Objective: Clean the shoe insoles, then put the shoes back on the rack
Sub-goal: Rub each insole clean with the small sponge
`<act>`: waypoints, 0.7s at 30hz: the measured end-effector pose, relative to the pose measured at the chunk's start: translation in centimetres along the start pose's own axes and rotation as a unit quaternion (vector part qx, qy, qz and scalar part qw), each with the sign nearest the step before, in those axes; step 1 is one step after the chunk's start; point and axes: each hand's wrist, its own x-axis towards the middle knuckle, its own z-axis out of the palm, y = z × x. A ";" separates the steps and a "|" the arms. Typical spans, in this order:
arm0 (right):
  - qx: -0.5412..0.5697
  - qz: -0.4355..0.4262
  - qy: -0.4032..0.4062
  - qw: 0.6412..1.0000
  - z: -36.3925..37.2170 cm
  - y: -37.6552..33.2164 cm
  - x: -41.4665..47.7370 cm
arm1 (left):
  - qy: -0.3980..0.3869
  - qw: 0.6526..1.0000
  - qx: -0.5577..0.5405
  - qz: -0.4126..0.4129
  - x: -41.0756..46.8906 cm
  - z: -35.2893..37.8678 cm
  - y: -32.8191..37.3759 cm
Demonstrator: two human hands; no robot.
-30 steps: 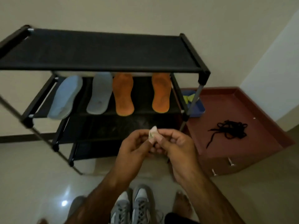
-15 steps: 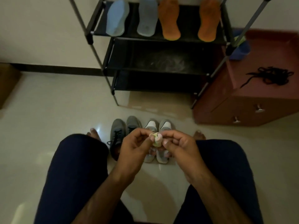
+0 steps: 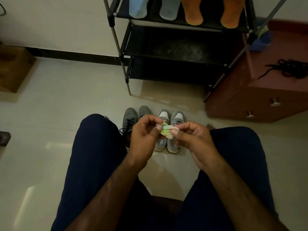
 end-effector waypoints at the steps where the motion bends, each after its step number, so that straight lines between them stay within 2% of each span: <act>1: 0.019 0.001 0.000 1.000 0.0 0.0 0.0 | -0.011 1.000 0.000 -0.013 0.0 0.0 0.0; 6: 0.012 -0.004 -0.037 0.999 -0.4 0.0 0.2 | -0.109 0.992 0.032 -0.049 0.3 -0.3 -0.2; 10: -0.031 -0.023 -0.025 0.999 -0.7 0.3 0.5 | -0.103 0.991 0.071 -0.043 0.4 -0.4 -0.4; 18: -0.053 -0.030 0.009 0.998 -0.4 0.5 1.1 | -0.160 0.975 0.057 -0.145 0.6 -0.5 -0.7; 21: -0.048 -0.019 0.027 0.998 -0.7 0.4 1.3 | -0.148 0.980 0.086 -0.102 0.5 -0.5 -0.9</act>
